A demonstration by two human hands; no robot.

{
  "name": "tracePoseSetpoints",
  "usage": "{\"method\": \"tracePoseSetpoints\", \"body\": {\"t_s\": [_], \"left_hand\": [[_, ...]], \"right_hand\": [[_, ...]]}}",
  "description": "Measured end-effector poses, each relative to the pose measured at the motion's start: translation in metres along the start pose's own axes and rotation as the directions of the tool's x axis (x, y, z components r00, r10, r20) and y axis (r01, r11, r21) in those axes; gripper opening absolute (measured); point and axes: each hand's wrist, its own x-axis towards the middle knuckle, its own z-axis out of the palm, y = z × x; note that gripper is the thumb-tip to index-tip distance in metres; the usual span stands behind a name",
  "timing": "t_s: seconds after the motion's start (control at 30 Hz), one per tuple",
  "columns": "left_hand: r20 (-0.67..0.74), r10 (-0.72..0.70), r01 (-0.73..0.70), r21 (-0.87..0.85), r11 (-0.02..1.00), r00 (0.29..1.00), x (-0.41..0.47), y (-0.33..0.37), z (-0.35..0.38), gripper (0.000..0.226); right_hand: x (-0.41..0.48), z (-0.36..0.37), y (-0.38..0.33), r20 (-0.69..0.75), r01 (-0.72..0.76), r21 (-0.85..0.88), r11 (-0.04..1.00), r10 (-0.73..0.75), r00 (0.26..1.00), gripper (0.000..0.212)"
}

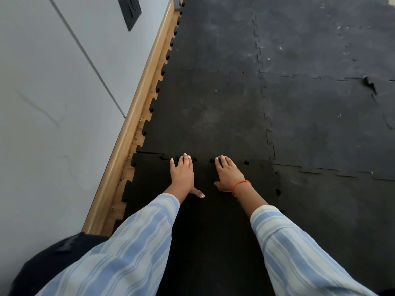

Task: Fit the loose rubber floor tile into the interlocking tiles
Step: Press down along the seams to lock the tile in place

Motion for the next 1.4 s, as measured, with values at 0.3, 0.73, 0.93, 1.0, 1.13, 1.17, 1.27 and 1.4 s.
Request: {"method": "tracePoseSetpoints", "body": {"t_s": [0.3,0.73,0.93,1.0,1.13,1.17,1.27,1.4], "left_hand": [[0.134,0.007,-0.005,-0.015,1.000,0.991,0.005,-0.004,-0.003,0.146],[0.086,0.136,-0.115,-0.210,0.971,0.987,0.020,-0.022,0.031,0.146],[0.106,0.117,-0.099,-0.163,0.982,0.987,0.018,-0.018,0.023,0.144],[0.049,0.181,-0.173,-0.143,0.975,0.982,0.016,-0.014,0.019,0.135],[-0.031,0.424,-0.420,-0.216,0.881,0.905,0.007,0.022,0.022,0.092],[-0.041,0.412,-0.409,-0.242,0.880,0.910,0.006,0.032,0.025,0.083],[-0.048,0.362,-0.361,-0.265,0.894,0.931,0.012,0.040,0.030,0.076],[-0.008,0.350,-0.341,-0.249,0.907,0.937,0.014,0.035,0.024,0.078]], "right_hand": [[0.003,-0.007,0.002,0.085,0.029,-0.032,0.999,-0.026,0.996,0.092],[-0.015,0.031,-0.006,0.007,-0.041,0.041,0.998,0.040,0.999,0.074],[-0.020,0.022,-0.001,-0.003,-0.083,0.051,0.995,0.084,0.996,0.083],[-0.027,0.024,0.006,-0.058,-0.181,0.095,0.979,0.187,0.981,0.093],[-0.042,0.040,0.018,-0.163,-0.238,0.178,0.955,0.267,0.950,0.100],[-0.046,0.045,0.023,-0.203,-0.260,0.194,0.946,0.298,0.933,0.099],[-0.051,0.049,0.048,-0.242,-0.362,0.242,0.900,0.417,0.876,0.105],[-0.045,0.040,0.063,-0.157,-0.374,0.230,0.898,0.414,0.897,0.117]]}}
